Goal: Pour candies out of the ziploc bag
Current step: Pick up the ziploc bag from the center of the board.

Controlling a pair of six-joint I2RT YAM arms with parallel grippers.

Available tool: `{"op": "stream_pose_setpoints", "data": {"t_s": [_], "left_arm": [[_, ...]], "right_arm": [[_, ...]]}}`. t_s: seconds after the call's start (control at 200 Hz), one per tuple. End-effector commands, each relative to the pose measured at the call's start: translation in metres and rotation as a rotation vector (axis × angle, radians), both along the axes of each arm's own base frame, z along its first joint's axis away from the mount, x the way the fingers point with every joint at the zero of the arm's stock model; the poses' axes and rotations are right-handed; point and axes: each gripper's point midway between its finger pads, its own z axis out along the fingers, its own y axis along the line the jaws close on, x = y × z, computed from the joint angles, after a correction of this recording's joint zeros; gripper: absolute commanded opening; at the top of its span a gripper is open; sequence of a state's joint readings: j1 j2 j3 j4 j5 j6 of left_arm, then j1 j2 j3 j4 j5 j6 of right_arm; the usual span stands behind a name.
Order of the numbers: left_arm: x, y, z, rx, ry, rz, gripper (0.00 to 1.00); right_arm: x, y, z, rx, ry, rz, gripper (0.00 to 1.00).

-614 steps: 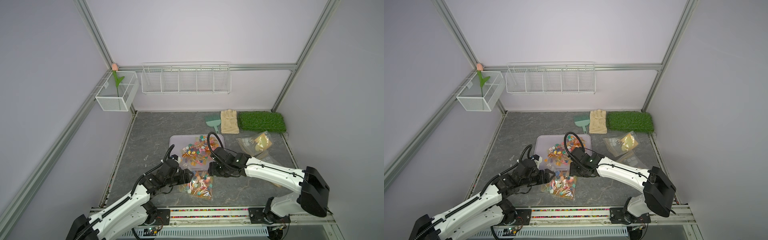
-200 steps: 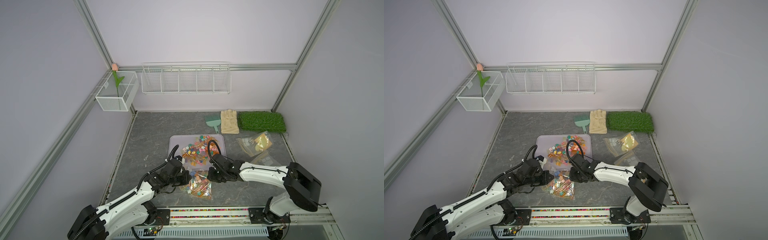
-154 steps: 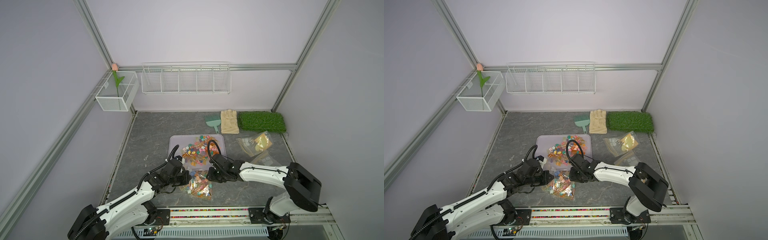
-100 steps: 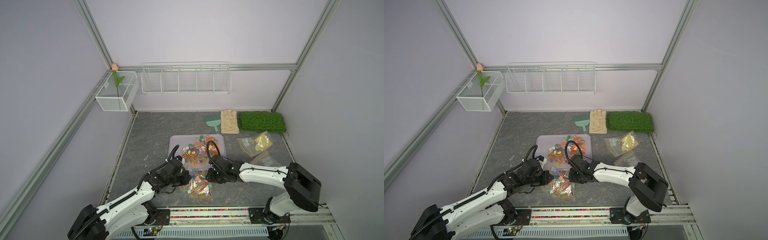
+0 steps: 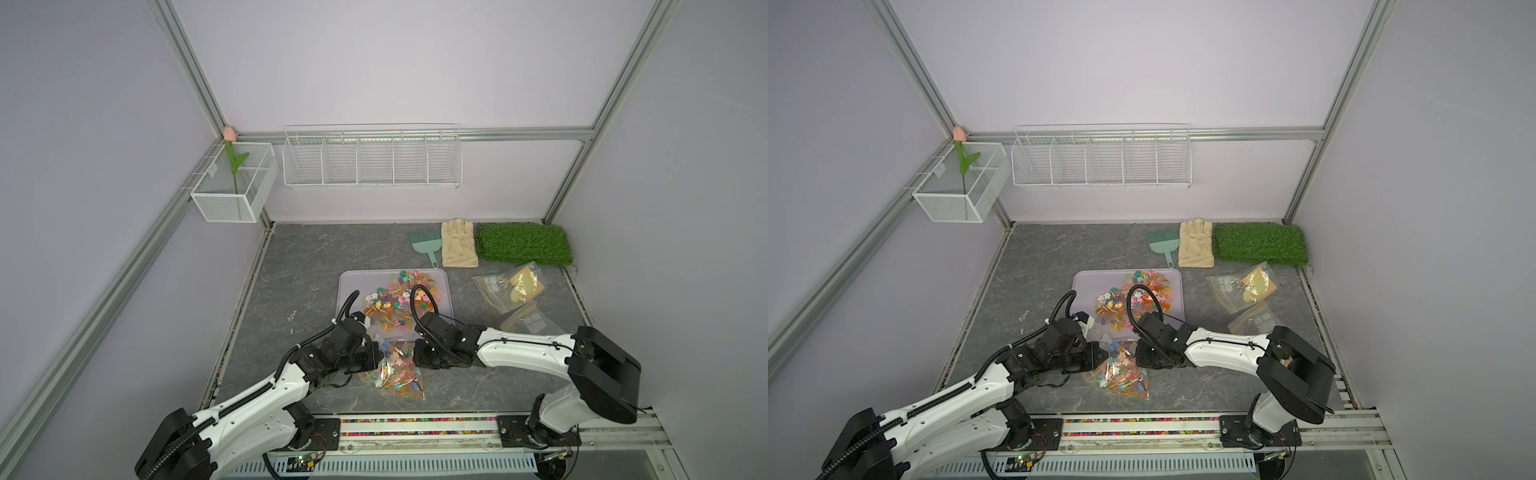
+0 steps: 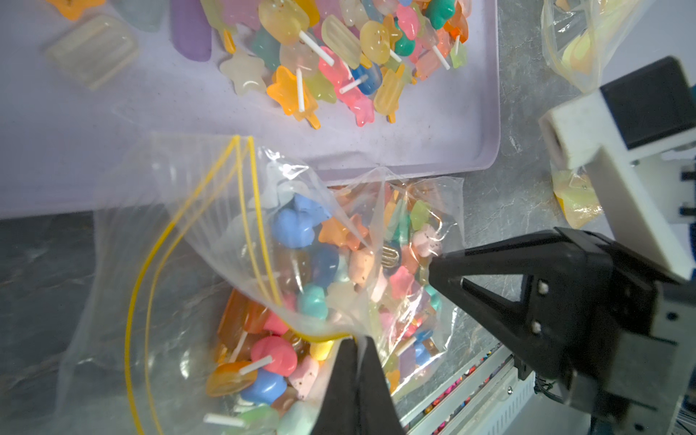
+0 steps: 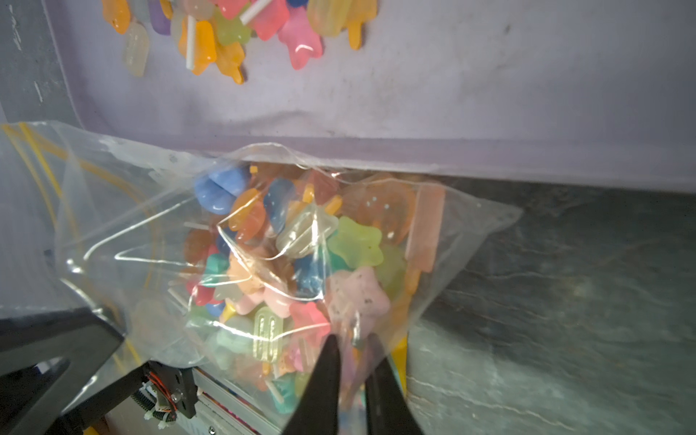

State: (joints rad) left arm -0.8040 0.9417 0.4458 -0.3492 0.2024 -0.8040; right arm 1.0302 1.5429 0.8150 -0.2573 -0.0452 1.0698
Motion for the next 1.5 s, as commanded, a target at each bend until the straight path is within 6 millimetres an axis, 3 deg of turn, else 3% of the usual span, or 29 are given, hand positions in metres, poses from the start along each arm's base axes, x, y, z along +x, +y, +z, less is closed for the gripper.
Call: {"op": "stream_pose_setpoints", "data": {"t_s": [0.0,0.57,1.065,1.235,1.495], "left_arm": [[0.002,0.0,0.003,0.002,-0.009,0.015,0.0],[0.02,-0.011,0.051,-0.08,-0.092,0.058,0.0],[0.038,-0.029,0.083,-0.096,-0.148,0.033,0.0],[0.038,-0.033,0.085,-0.1,-0.143,0.02,0.0],[0.031,-0.042,0.077,-0.095,-0.124,-0.008,0.0]], "right_arm": [[0.0,-0.002,0.002,-0.001,-0.016,-0.006,0.07],[0.017,-0.01,0.063,0.097,-0.173,-0.023,0.07],[0.034,-0.035,0.082,0.093,-0.226,-0.093,0.07],[0.031,-0.044,0.074,0.067,-0.203,-0.101,0.07],[0.014,-0.052,0.036,0.039,-0.099,-0.117,0.07]]}}
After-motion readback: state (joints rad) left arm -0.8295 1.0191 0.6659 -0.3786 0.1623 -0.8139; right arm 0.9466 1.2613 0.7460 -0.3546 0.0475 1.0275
